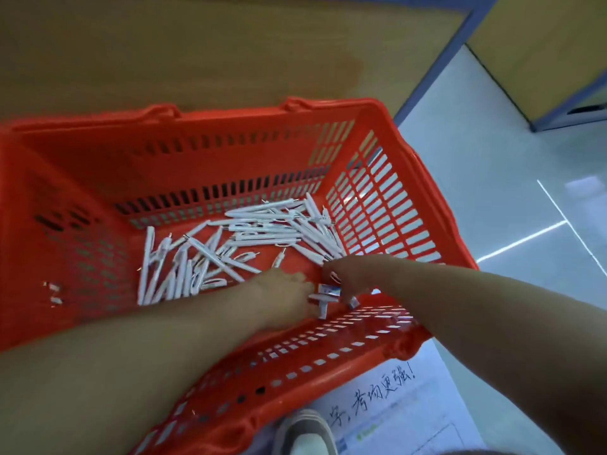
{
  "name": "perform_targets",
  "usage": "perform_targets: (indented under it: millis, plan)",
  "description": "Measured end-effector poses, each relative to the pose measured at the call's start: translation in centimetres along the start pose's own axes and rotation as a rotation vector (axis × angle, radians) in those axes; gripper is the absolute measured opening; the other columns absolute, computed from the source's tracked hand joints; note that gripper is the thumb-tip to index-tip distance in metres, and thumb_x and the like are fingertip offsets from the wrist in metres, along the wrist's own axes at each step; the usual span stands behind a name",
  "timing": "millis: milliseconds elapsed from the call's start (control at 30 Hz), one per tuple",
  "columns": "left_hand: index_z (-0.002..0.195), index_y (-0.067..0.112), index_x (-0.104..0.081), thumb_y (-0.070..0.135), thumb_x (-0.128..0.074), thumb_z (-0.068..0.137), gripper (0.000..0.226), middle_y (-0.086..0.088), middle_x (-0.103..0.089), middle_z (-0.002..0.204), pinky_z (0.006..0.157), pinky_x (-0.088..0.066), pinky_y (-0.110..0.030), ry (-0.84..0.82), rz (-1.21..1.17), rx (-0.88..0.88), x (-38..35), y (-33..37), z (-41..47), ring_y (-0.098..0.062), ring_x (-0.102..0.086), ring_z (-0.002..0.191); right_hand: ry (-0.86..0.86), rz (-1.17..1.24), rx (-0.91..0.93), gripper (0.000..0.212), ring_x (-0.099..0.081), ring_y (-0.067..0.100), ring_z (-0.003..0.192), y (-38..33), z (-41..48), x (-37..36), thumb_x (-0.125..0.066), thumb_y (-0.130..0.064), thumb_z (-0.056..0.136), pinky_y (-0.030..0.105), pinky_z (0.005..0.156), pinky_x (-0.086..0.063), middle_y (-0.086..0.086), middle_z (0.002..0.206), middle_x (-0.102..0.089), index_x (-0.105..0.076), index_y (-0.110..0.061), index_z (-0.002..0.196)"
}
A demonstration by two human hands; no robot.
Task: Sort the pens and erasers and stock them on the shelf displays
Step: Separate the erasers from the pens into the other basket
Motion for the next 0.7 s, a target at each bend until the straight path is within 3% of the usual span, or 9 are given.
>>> perform_targets:
  millis: [133,233,367,433,500,567,633,700]
  plan:
    - [0.136,0.031,-0.041,0.038,-0.031,0.1,0.038,-0.009,-0.048,0.136,0.086,-0.043,-0.039,-0.114,0.063,0.016,-2.5,0.9,2.7,-0.03,-0.05,0.118,0.059,0.031,0.098,0.067,-0.056,0.024,0.102,-0.8,1.8,-0.5,-0.082,-0.015,0.068,0.028,0.074,-0.041,0.008,0.122,-0.058,-0.046,-0.019,0.124]
    - [0.141,0.026,-0.034,0.017,-0.03,0.1,0.041,-0.012,-0.053,0.132,0.083,-0.048,-0.048,-0.128,0.034,-0.001,-3.2,2.1,3.4,-0.037,-0.056,0.113,0.103,-0.048,0.15,0.074,-0.052,0.023,0.105,-1.5,2.4,-0.8,-0.085,-0.026,0.065,0.028,0.075,-0.037,0.008,0.119,-0.053,-0.042,-0.022,0.125]
    - [0.126,0.021,-0.051,0.025,-0.033,0.099,0.033,-0.011,-0.062,0.12,0.083,-0.048,-0.039,-0.048,-0.127,0.166,-3.6,-1.2,2.2,-0.033,-0.06,0.107,0.164,-0.154,0.179,0.077,-0.057,0.031,0.101,-1.7,2.7,-0.6,-0.082,-0.023,0.068,0.031,0.076,-0.04,0.015,0.119,-0.044,-0.037,-0.026,0.13]
    - [0.127,0.018,-0.05,0.023,-0.031,0.099,0.034,-0.014,-0.059,0.123,0.09,-0.045,-0.04,-0.074,-0.101,0.264,-4.3,-3.9,0.8,-0.035,-0.055,0.115,0.192,-0.149,0.166,0.076,-0.058,0.033,0.102,-1.7,2.8,-0.4,-0.076,-0.018,0.073,0.031,0.078,-0.043,0.016,0.121,-0.044,-0.036,-0.027,0.137]
    - [0.125,0.016,-0.052,0.019,-0.036,0.097,0.032,-0.013,-0.06,0.124,0.096,-0.042,-0.042,-0.12,-0.061,0.36,-4.9,-6.2,-0.7,-0.034,-0.052,0.12,0.215,-0.102,0.144,0.069,-0.058,0.032,0.1,-1.6,3.0,0.2,-0.075,-0.015,0.072,0.03,0.074,-0.043,0.015,0.119,-0.046,-0.041,-0.024,0.132]
    - [0.123,0.018,-0.052,0.025,-0.043,0.095,0.03,-0.01,-0.062,0.12,0.09,-0.045,-0.038,-0.066,-0.13,0.419,-4.9,-7.5,-1.5,-0.032,-0.055,0.115,0.25,0.0,0.14,0.059,-0.057,0.029,0.095,-1.5,3.0,1.2,-0.077,-0.013,0.068,0.028,0.065,-0.038,0.014,0.109,-0.053,-0.047,-0.018,0.118]
    - [0.127,0.019,-0.044,0.028,-0.048,0.092,0.036,-0.01,-0.061,0.117,0.081,-0.047,-0.037,0.018,-0.187,0.393,-4.4,-7.1,-1.2,-0.032,-0.059,0.107,0.256,0.132,0.121,0.054,-0.055,0.025,0.088,-1.4,2.8,2.0,-0.076,-0.012,0.067,0.027,0.063,-0.036,0.01,0.099,-0.056,-0.049,-0.015,0.113]
    - [0.131,0.019,-0.038,0.02,-0.044,0.092,0.039,-0.009,-0.06,0.119,0.079,-0.048,-0.038,0.051,-0.187,0.355,-4.4,-6.1,-0.7,-0.032,-0.059,0.106,0.247,0.268,0.088,0.035,-0.052,0.019,0.084,-1.2,2.7,2.5,-0.069,-0.01,0.075,0.025,0.061,-0.035,0.006,0.097,-0.058,-0.055,-0.013,0.107]
Point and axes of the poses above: each hand's wrist, its own z-axis towards the middle knuckle, its own x-axis out of the back of the hand, y = z × x, the point moved 9 cm from there along z, towards the middle knuckle
